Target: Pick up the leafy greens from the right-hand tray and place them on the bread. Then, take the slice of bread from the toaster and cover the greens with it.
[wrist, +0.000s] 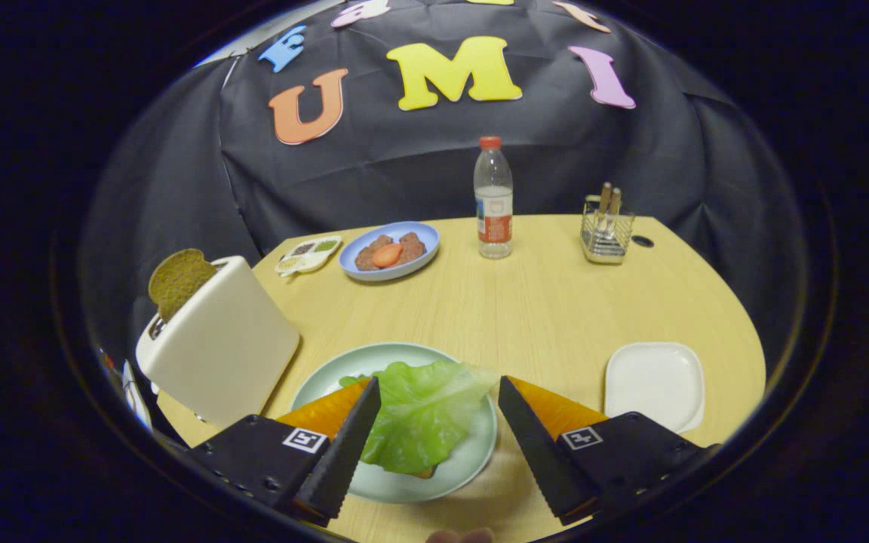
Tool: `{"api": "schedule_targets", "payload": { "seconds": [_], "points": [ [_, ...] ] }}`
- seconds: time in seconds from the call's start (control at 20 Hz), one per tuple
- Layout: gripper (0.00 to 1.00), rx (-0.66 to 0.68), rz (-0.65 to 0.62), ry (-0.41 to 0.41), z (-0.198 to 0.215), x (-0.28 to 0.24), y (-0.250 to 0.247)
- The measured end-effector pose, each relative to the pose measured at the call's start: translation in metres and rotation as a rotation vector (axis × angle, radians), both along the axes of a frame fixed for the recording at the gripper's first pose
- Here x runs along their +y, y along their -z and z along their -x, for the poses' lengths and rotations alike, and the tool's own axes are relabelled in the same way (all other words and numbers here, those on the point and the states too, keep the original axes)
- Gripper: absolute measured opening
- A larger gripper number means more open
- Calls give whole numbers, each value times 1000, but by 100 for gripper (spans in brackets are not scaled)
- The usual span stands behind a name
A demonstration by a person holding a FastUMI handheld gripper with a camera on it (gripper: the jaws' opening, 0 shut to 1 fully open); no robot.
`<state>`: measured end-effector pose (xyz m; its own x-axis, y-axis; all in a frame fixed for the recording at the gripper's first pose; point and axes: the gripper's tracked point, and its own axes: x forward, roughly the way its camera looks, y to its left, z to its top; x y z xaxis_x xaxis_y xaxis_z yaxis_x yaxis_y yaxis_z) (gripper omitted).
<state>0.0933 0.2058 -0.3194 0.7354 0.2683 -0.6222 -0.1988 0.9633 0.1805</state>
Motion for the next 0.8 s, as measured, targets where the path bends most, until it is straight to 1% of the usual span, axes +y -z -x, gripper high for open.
{"api": "schedule_targets", "payload": {
  "seconds": [0.1,0.25,0.35,0.45,0.65,0.7,0.8],
  "points": [
    [97,-52,1,2,8,3,-39],
    [97,-139,8,8,20,25,-102],
    [96,-196,13,0,26,52,-135],
    [96,-221,18,-23,35,86,-153],
    [96,-235,-31,-31,47,161,-177],
    [96,-241,-42,-29,47,182,-181],
    [96,-224,-49,-37,48,216,-174]
  ]
}}
